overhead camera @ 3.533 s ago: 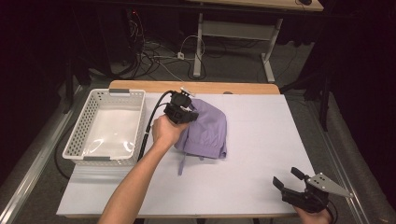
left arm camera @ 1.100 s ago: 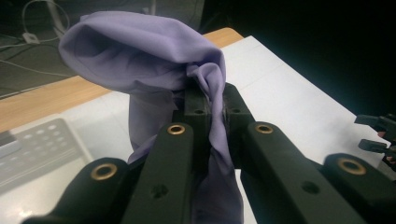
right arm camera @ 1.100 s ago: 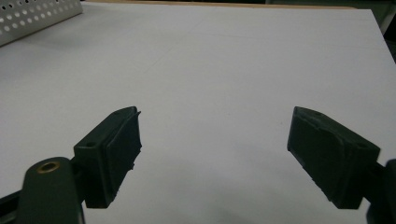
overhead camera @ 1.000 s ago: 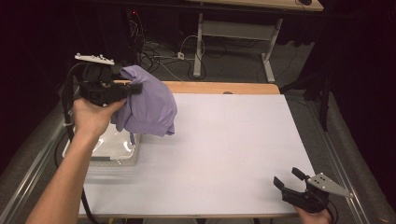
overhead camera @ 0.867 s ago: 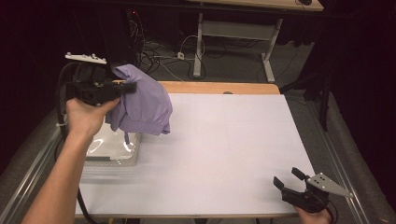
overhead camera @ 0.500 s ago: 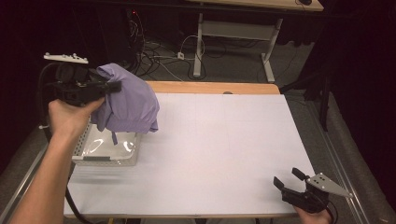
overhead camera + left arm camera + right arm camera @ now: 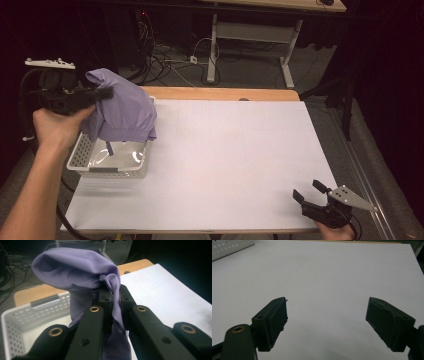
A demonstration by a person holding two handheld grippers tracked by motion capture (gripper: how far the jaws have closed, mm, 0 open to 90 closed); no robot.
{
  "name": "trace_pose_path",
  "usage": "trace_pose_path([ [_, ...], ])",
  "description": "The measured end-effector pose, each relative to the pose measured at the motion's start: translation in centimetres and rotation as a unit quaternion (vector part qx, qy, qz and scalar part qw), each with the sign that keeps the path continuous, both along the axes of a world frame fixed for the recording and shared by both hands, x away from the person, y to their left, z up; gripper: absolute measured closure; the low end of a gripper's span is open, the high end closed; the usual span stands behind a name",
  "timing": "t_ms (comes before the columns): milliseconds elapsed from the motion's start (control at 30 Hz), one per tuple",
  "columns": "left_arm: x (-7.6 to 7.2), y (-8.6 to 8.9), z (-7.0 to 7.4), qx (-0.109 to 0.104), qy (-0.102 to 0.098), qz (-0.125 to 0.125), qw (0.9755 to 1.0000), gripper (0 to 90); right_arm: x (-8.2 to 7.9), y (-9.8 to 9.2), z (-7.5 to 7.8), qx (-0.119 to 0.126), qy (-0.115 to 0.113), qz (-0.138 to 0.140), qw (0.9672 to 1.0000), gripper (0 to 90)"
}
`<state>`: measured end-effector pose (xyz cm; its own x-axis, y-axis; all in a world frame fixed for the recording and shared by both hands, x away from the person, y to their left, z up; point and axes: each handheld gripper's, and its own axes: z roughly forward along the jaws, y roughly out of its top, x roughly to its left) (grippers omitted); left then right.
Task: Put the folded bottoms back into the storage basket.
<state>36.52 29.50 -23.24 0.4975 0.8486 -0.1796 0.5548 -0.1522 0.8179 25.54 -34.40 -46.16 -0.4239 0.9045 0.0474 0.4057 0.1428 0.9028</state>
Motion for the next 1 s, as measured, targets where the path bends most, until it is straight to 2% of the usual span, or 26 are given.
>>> trace_pose_path([
  [200,0.3,1.0,-0.4,0.008,0.004,0.017,0.9998,82.1,0.0,0.0,0.0,-0.002,0.001,-0.001,1.0000,18.4],
  [400,0.7,1.7,-0.8,0.028,0.014,0.032,0.9990,82.0,0.1,0.1,0.0,-0.004,0.003,-0.002,1.0000,18.4],
  [467,1.0,1.6,-1.0,0.044,0.017,0.039,0.9981,81.9,0.1,0.1,0.0,-0.005,0.003,-0.002,1.0000,18.4],
  [567,1.2,1.5,-1.3,0.050,0.020,0.041,0.9977,81.9,0.0,0.1,0.0,-0.006,0.001,-0.001,1.0000,18.5],
  [667,1.8,1.0,-1.9,0.070,0.034,0.043,0.9961,81.9,0.1,0.1,0.0,-0.006,0.002,0.000,1.0000,18.5],
  [967,2.9,0.5,-3.3,0.083,0.050,0.042,0.9944,81.8,0.1,0.3,-0.1,-0.012,0.006,0.004,0.9999,18.5],
  [1000,3.0,0.4,-3.8,0.089,0.053,0.043,0.9936,81.8,0.1,0.4,-0.1,-0.016,0.006,0.007,0.9998,18.5],
])
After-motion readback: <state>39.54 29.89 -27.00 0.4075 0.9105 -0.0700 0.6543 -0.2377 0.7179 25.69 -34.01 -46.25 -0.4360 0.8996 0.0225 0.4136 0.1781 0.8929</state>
